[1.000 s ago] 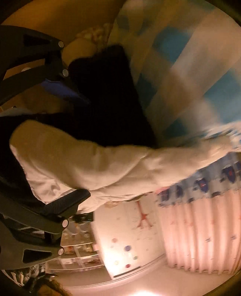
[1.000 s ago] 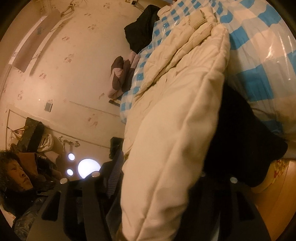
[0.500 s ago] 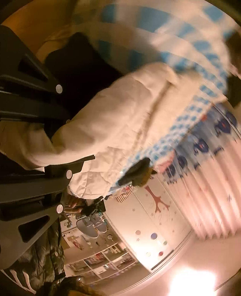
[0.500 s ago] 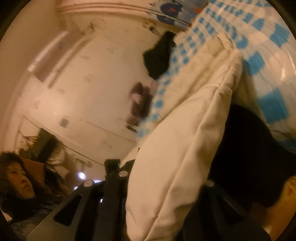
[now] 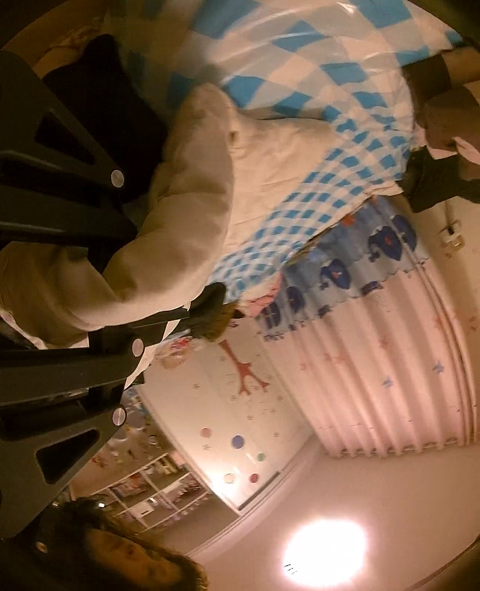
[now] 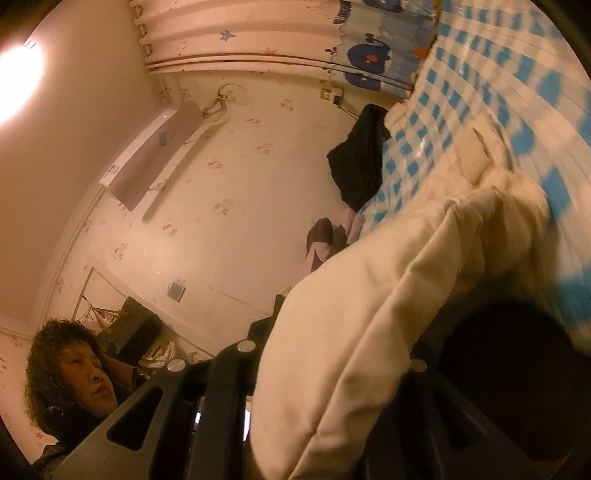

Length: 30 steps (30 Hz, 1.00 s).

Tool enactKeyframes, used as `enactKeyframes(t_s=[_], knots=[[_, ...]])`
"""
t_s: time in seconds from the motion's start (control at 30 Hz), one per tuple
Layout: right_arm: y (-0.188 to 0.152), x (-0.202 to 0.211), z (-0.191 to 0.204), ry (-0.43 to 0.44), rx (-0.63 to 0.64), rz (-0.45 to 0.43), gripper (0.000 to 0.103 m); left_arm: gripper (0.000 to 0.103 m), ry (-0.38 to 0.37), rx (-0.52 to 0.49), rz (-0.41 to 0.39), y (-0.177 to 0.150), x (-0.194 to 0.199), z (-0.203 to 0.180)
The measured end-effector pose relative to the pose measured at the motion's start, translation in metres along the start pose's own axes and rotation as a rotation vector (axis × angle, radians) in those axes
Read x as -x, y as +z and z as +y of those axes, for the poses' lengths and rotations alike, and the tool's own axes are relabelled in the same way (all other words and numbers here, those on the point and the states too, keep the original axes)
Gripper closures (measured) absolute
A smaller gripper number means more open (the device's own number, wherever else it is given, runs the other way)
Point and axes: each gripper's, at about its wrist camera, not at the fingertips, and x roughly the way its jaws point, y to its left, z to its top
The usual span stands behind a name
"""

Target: Fold large clothes

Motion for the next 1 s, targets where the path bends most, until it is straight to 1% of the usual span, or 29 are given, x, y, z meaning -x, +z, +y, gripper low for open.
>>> enactKeyframes(t_s=[0.27, 0.37, 0.53, 0.7, 0.8, 0.87, 0.9, 1.0], knots=[[0.073, -0.048, -0.007, -0.013, 0.034, 0.015, 0.090, 0.093, 0.019, 0.058, -0.087, 0.068, -0.038, 0.022], [0.098, -0.065, -0.015, -0.032, 0.036, 0.022, 0.090, 0.093, 0.029, 0.079, -0.107, 0.092, -0.054, 0.038], [0.135, -0.092, -0.035, -0.069, 0.020, 0.027, 0.090, 0.093, 0.051, 0.108, -0.118, 0.129, -0.083, 0.063], [0.173, -0.119, -0.070, -0.129, -0.017, 0.025, 0.090, 0.093, 0.090, 0.115, -0.117, 0.168, -0.119, 0.088], [0.193, -0.133, -0.100, -0.178, -0.059, 0.023, 0.090, 0.093, 0.122, 0.130, -0.114, 0.185, -0.139, 0.107], [0.204, -0.141, -0.124, -0.224, -0.097, 0.023, 0.090, 0.093, 0.160, 0.149, -0.109, 0.197, -0.158, 0.125], [0.208, -0.145, -0.137, -0.242, -0.120, 0.025, 0.087, 0.093, 0.181, 0.154, -0.106, 0.201, -0.165, 0.133], [0.218, -0.154, -0.179, -0.317, -0.195, 0.030, 0.087, 0.093, 0.266, 0.204, -0.090, 0.209, -0.192, 0.170]])
